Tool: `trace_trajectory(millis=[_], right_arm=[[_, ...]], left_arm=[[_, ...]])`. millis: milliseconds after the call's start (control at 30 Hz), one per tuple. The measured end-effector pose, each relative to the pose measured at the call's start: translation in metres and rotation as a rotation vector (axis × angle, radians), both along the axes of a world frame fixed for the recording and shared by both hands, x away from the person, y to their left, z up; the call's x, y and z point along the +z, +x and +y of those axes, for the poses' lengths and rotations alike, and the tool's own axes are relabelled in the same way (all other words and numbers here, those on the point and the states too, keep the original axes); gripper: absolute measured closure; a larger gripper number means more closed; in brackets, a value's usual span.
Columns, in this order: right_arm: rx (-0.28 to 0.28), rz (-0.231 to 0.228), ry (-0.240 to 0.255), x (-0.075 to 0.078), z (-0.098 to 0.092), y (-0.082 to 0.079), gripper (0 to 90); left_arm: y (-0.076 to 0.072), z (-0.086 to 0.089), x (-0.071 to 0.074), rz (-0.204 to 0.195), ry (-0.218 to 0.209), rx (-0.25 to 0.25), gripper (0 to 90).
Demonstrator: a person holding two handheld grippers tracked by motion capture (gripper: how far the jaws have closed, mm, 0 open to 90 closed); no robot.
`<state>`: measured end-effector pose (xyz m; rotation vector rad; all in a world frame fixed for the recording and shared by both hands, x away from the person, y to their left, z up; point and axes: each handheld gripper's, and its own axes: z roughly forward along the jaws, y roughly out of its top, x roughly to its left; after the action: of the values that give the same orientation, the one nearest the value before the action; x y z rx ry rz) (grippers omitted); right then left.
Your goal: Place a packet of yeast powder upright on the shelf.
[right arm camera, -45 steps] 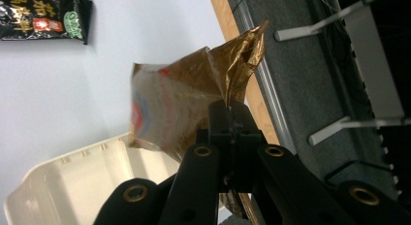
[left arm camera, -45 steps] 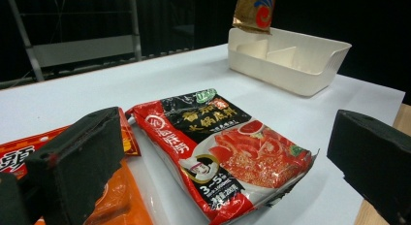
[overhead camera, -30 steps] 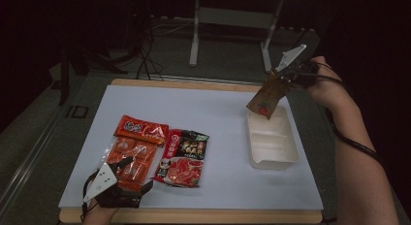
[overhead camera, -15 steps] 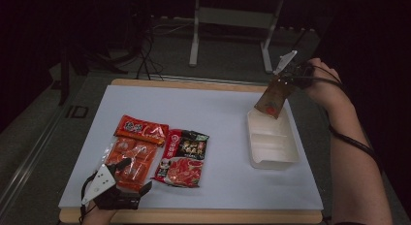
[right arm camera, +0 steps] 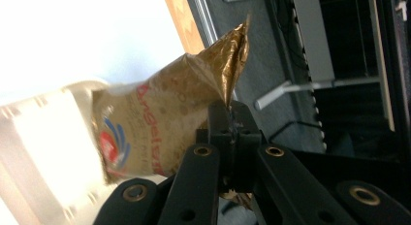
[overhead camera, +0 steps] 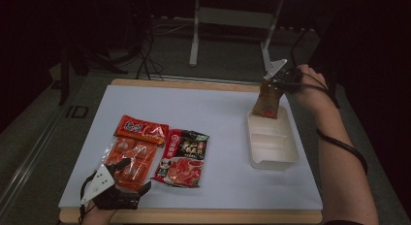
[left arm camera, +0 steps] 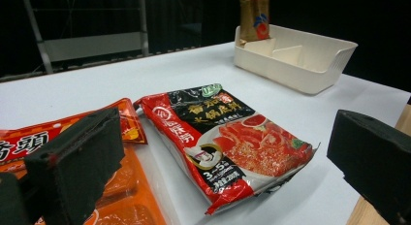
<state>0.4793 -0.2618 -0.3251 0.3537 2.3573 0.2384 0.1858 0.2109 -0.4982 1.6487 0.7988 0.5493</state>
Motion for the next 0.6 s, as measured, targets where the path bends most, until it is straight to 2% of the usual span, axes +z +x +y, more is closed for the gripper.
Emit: trace_trajectory(millis=[33, 100, 200, 233, 300, 433, 533, 600], right_arm=[[0.006, 0.016, 0.014, -0.001, 0.001, 0.0, 90.0], [0.012, 0.019, 0.013, -0.004, 0.002, 0.0, 90.0], [0.017, 0.044, 0.004, -0.016, 0.005, 0.0, 90.0], [0.019, 0.071, 0.016, -0.02, 0.005, 0.001, 90.0], [0.018, 0.077, 0.025, -0.026, 0.006, 0.002, 90.0], [0.013, 0.132, 0.077, -0.039, 0.003, 0.004, 90.0], [0.005, 0.143, 0.107, -0.042, 0.0, 0.005, 89.8], [0.002, 0.14, 0.09, -0.042, 0.0, 0.004, 89.3]], left_arm=[[0.0, 0.0, 0.0, 0.0, 0.0, 0.0, 0.2], [0.0, 0.0, 0.0, -0.001, 0.002, -0.002, 0.2], [0.0, 0.0, 0.0, -0.001, 0.003, -0.002, 0.2], [0.0, 0.0, 0.0, -0.001, 0.004, -0.002, 0.2], [0.0, 0.0, 0.0, -0.001, 0.0, -0.001, 0.2], [0.0, -0.001, 0.0, 0.002, 0.008, -0.005, 0.2], [0.001, -0.002, 0.0, 0.002, 0.006, -0.007, 0.2], [0.001, -0.002, 0.0, 0.002, 0.009, -0.009, 0.3]])
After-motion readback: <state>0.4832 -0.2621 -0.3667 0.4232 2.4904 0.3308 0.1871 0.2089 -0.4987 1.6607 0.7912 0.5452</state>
